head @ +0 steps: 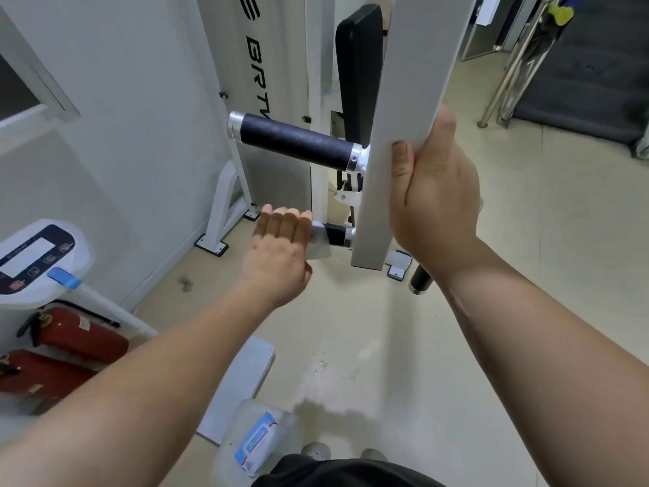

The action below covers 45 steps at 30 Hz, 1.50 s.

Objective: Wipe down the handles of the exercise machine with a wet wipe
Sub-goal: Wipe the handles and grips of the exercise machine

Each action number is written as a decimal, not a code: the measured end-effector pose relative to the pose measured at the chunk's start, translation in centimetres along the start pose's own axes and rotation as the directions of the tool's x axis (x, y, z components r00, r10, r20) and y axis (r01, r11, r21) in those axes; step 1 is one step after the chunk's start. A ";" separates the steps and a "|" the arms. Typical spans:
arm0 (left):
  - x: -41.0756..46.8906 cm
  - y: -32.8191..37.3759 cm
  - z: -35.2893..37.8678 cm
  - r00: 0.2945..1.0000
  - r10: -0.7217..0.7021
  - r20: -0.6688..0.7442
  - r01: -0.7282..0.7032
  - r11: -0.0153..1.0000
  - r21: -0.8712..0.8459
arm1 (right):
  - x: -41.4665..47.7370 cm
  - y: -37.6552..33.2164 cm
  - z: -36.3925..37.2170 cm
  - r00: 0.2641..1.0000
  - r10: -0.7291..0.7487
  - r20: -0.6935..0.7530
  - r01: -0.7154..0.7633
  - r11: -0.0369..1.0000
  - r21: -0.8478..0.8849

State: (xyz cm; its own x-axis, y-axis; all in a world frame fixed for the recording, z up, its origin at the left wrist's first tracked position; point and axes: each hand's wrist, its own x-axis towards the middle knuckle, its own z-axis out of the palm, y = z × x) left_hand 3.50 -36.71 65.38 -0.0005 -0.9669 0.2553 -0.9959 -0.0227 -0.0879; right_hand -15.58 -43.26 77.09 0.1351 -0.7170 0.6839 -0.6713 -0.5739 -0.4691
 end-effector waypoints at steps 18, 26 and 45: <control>0.8 -1.0 -0.8 0.986 -0.058 0.154 0.046 0.996 0.077 | 0.6 0.6 0.9 0.998 0.028 -0.052 -0.030 0.999 -0.020; 1.9 2.6 -0.5 0.973 0.201 -0.112 -0.206 0.978 -0.034 | 0.4 1.0 0.8 0.998 0.020 -0.057 -0.024 0.998 -0.057; 1.4 2.8 2.1 0.963 0.221 -0.155 -0.229 0.973 -0.039 | 0.5 1.2 1.2 0.998 0.008 -0.066 -0.013 0.997 -0.079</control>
State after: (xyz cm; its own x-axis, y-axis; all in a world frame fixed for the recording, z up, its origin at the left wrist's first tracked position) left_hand 0.91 -38.65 63.45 -0.2342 -0.8967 0.3756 -0.9720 0.2093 -0.1063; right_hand -15.45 -44.77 76.21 0.0812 -0.6936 0.7158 -0.7288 -0.5312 -0.4321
